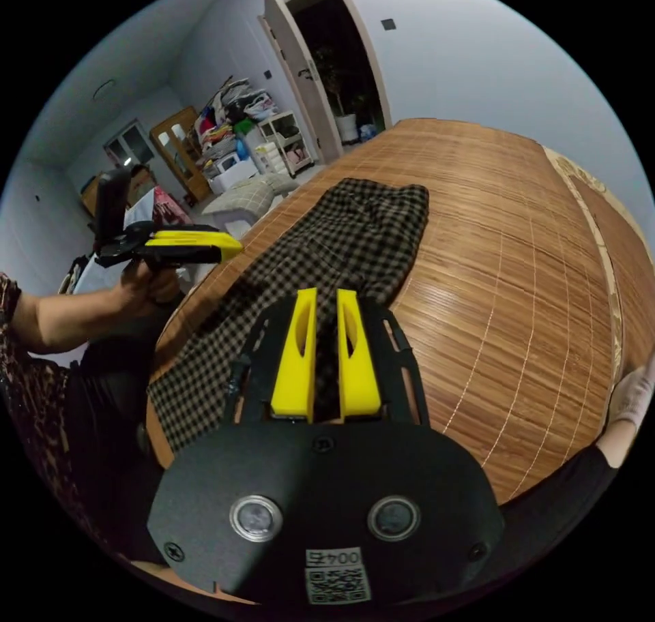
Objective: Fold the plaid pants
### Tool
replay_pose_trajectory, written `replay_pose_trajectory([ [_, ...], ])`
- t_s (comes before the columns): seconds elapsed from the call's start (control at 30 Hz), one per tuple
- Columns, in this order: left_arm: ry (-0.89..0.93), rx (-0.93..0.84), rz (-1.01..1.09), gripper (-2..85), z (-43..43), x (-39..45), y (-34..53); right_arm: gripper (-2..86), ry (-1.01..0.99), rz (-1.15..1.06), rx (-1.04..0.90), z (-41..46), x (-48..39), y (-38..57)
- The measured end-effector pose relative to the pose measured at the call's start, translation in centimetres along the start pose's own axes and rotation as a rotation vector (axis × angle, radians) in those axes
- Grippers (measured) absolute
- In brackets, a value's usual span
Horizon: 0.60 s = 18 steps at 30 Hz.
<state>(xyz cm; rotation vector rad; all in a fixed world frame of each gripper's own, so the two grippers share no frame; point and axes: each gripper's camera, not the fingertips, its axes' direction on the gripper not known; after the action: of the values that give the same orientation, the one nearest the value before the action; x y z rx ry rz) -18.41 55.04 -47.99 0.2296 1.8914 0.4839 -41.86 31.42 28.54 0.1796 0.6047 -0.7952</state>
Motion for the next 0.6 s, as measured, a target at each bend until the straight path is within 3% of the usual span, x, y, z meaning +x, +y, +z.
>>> replay_pose_trajectory([
  [0.13, -0.037, -0.249, 0.038, 0.5, 5.4, 1.6, 0.6, 6.8, 0.048, -0.08, -0.165, 3.3, -3.5, 0.1],
  [0.23, -0.007, -0.2, -0.017, 0.5, 3.9, 1.3, 0.8, 7.2, 0.118, -0.146, -0.191, 4.0, -6.3, 0.7],
  [0.33, 0.026, -0.136, 0.074, 0.5, -0.2, 3.2, 1.9, 7.2, 0.112, -0.201, -0.137, 2.6, -9.5, 1.5],
  [0.53, 0.244, -0.275, 0.272, 0.5, -4.7, 9.2, 8.9, 7.1, 0.233, -0.454, -0.198, 0.2, -20.3, 5.1],
  [0.6, 0.225, -0.344, 0.298, 0.6, -4.3, 10.6, 10.5, 7.2, 0.17, -0.46, -0.202, -0.3, -23.6, 6.6],
])
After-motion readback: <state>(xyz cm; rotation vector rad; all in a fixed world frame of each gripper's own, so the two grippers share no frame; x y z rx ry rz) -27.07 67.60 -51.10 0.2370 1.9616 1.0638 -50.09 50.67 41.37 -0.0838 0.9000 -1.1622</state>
